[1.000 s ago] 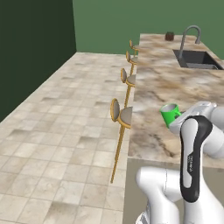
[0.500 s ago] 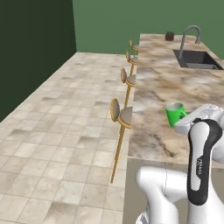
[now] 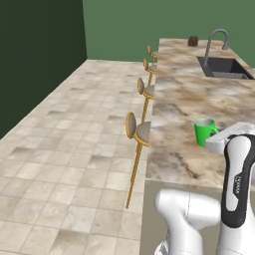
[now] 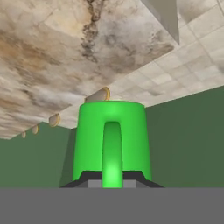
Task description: Open the cabinet directly in front. Then move the beer and the mug to the dining counter with the jar on it.
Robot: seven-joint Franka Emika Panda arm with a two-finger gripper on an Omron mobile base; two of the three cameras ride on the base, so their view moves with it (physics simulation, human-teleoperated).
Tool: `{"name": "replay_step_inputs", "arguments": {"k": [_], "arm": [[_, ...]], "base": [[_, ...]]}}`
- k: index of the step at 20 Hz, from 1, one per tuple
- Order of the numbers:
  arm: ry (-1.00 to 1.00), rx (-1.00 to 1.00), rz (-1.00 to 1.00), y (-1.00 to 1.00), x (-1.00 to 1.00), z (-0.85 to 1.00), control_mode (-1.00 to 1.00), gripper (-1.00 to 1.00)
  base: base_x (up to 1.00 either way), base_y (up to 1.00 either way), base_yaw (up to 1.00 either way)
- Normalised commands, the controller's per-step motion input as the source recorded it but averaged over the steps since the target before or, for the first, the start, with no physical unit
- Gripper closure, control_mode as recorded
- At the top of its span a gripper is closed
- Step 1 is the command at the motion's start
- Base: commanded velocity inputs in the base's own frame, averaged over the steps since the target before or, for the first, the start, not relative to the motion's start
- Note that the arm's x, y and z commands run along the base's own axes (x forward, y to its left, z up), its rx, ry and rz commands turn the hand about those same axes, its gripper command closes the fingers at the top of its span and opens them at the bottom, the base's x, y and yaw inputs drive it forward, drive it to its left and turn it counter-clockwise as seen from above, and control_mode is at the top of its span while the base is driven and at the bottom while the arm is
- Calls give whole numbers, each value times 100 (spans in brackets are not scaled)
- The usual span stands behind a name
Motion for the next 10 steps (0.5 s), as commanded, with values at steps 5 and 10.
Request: {"name": "replay_step_inputs", "arguments": {"k": [5, 10], "arm": [[2, 1, -12, -24, -2, -6, -100, 100], [-3, 10, -22, -59, 0, -24, -100, 100]], "base": [[0, 0, 0], [0, 0, 0]]}}
